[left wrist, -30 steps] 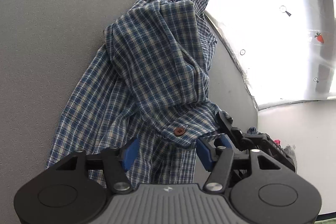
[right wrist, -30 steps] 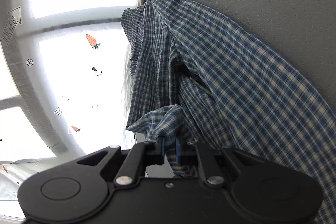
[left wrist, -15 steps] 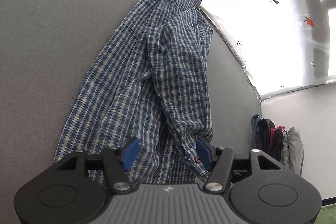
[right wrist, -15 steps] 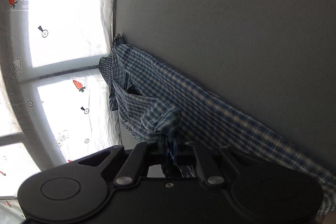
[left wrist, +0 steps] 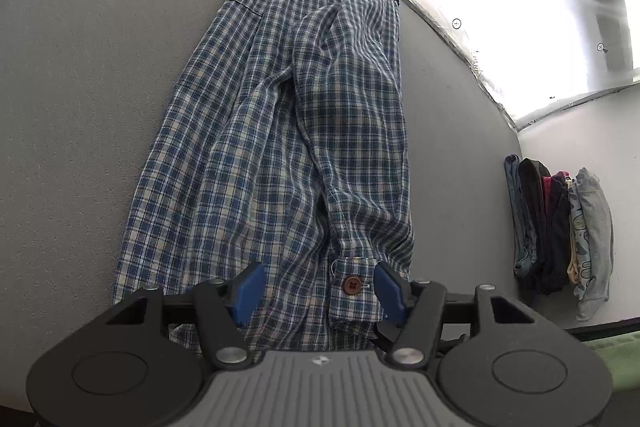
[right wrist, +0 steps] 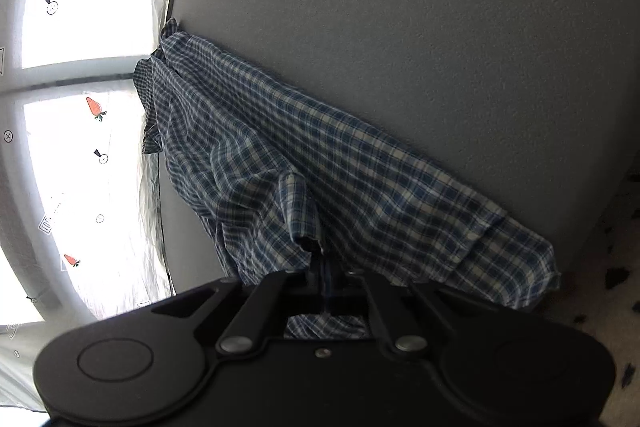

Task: Fold clothes
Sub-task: 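Carry the hem with both grippers over the shirt toward the collar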

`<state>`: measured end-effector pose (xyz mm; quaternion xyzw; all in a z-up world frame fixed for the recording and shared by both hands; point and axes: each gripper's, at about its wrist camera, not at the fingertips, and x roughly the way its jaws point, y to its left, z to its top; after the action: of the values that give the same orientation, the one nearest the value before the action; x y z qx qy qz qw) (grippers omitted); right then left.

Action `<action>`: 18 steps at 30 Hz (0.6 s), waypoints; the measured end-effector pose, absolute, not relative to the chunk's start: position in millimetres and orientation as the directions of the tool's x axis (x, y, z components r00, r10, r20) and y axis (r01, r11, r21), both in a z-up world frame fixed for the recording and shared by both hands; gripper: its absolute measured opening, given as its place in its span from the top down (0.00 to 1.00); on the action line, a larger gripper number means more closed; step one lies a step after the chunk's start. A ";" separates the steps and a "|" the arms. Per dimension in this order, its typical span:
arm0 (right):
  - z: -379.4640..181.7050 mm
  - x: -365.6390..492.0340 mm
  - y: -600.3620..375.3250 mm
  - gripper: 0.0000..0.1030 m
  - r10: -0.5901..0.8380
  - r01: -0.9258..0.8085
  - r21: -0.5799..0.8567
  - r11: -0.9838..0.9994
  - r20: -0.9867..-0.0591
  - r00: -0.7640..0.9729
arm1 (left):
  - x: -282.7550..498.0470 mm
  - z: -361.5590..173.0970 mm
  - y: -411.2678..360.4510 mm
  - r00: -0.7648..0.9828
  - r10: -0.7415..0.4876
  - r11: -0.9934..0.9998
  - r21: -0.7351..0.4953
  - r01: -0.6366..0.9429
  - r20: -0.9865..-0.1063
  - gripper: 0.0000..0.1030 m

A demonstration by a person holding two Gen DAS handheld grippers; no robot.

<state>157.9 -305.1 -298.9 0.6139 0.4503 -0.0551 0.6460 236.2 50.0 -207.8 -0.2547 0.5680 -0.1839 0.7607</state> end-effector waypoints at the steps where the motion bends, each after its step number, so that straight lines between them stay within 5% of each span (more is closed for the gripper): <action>1: -299.9 156.3 -303.1 1.00 0.480 0.626 0.740 0.245 -0.653 0.585 | 234.3 -208.6 49.9 0.282 -0.565 0.808 -0.590 -0.003 -0.776 0.41; 18: -259.3 167.5 -296.6 0.93 0.434 0.522 0.692 0.498 -0.720 0.541 | 227.9 -197.8 50.3 0.347 -0.505 0.852 -0.520 0.056 -0.790 0.41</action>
<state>167.5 -296.6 -259.3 0.5001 0.4780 -0.0307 0.7215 227.9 50.3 -197.8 -0.2066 0.5434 -0.1765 0.7943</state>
